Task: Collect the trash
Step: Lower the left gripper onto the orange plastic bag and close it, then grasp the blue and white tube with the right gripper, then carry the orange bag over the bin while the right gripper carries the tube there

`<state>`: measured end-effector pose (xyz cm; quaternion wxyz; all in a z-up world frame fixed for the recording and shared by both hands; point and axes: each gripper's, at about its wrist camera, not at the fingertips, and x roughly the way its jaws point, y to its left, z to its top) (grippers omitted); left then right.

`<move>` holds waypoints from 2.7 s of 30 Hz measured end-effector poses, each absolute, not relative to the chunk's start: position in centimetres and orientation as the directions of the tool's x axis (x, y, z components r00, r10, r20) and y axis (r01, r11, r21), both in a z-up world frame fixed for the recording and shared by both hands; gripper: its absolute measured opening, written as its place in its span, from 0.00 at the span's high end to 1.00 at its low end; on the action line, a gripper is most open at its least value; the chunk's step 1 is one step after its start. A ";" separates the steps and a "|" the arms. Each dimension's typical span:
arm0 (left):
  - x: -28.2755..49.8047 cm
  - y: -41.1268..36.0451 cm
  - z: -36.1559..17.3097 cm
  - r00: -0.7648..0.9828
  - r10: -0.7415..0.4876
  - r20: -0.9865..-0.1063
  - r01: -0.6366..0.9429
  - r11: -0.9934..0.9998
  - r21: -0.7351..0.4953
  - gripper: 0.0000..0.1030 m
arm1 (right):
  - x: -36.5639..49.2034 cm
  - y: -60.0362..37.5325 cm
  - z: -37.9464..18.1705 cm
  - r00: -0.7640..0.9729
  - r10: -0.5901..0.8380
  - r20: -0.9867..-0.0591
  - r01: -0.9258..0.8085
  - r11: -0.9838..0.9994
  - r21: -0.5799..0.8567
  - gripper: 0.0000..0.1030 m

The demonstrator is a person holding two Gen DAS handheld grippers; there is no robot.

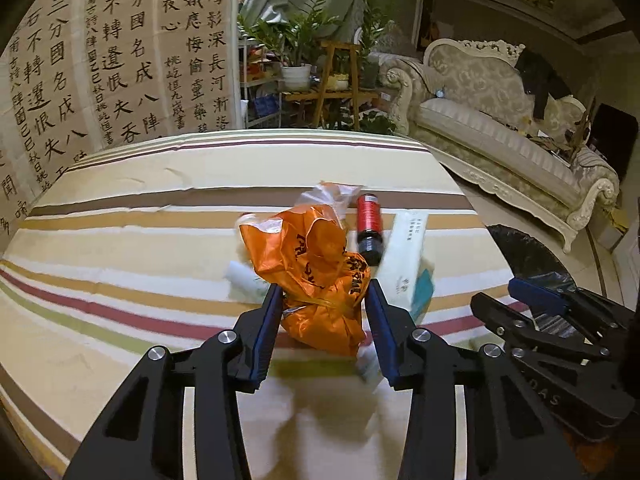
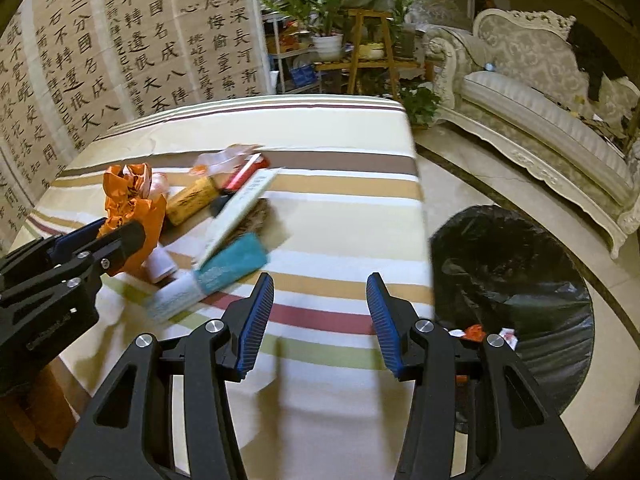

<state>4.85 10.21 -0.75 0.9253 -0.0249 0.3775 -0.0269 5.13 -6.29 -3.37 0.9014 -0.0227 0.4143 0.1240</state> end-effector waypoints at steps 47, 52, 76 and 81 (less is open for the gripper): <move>1.9 13.1 -2.0 0.718 -0.062 -0.693 -0.017 0.994 -0.106 0.58 | 2.9 -3.0 -4.4 0.600 0.174 -0.781 -0.271 0.962 0.006 0.83; 1.7 11.2 -1.6 0.728 -0.083 -0.681 0.013 0.994 -0.106 0.58 | 2.2 -4.5 -3.5 0.634 0.173 -0.754 -0.258 0.966 0.005 0.83; 4.8 -4.4 -1.1 0.714 -0.247 -0.655 0.296 0.955 -0.037 0.58 | 2.3 -20.8 -3.4 0.708 -0.043 -0.705 0.085 0.996 0.025 0.83; 5.9 -7.0 -1.5 0.701 -0.261 -0.664 0.333 0.943 -0.018 0.58 | 2.8 -23.2 -4.3 0.699 -0.060 -0.713 0.127 0.991 0.041 0.83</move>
